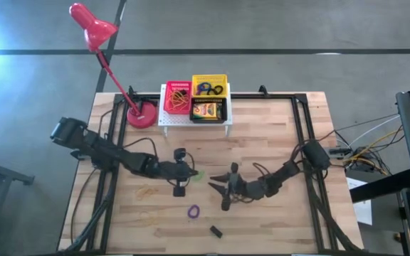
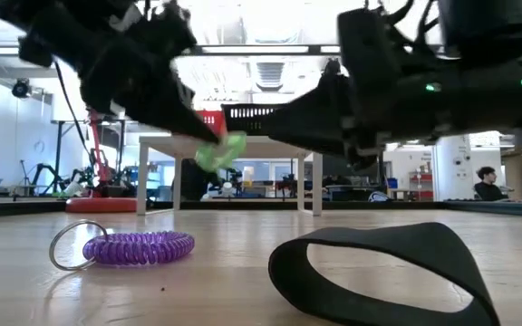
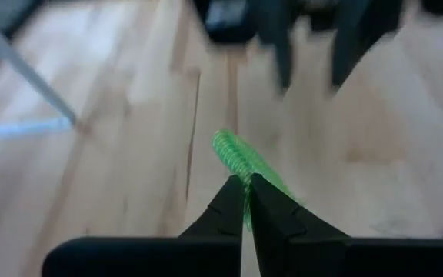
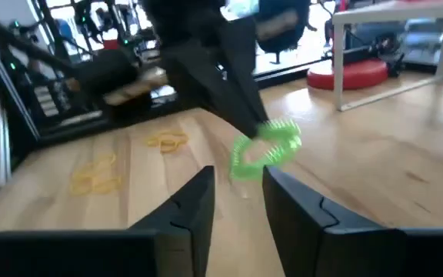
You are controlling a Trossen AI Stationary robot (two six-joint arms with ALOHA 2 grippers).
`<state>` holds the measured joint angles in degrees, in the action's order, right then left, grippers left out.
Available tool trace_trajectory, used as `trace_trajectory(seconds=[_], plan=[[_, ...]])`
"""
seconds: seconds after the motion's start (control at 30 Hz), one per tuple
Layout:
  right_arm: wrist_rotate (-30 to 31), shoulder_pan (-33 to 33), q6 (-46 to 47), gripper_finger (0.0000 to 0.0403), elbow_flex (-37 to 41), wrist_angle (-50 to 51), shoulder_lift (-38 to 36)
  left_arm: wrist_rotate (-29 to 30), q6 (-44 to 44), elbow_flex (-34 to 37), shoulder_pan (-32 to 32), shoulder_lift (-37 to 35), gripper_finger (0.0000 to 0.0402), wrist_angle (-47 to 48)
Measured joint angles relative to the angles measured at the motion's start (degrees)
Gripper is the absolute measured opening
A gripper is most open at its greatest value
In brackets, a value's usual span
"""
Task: Pick & Place Office Desk Supplies
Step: Put the green spring keychain into the yellow bin on the shelf
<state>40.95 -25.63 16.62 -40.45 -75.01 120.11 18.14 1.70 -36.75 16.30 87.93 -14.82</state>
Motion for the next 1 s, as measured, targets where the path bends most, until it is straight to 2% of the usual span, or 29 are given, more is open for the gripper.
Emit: trace_trajectory(seconds=[0.23, 0.37, 0.63, 0.87, 1.0], plan=[[-14.2, 5.0, 7.4, 0.0154, -0.5, 4.3, -3.4, 0.1, -0.2, -0.4, 0.4, -1.2, 0.0012, -0.5], [-18.7, 8.1, 9.4, 0.0166, -2.3, 7.5, -3.7, -0.1, -0.3, -0.4, 0.9, -1.0, 0.0012, -0.4], [-19.0, 10.8, 10.4, 0.0145, -6.8, 20.8, -3.7, -0.1, -0.2, -0.4, 1.5, -1.0, 0.0012, -0.4], [-19.0, 10.6, 9.9, 0.012, -7.0, 30.8, -6.8, -0.1, -0.2, -0.3, 1.8, -1.0, 0.0012, -0.1], [-19.0, 10.7, 5.4, 0.0113, -7.1, 30.4, -7.8, -0.1, -0.2, -0.3, 1.8, -1.0, 0.0012, -0.1]])
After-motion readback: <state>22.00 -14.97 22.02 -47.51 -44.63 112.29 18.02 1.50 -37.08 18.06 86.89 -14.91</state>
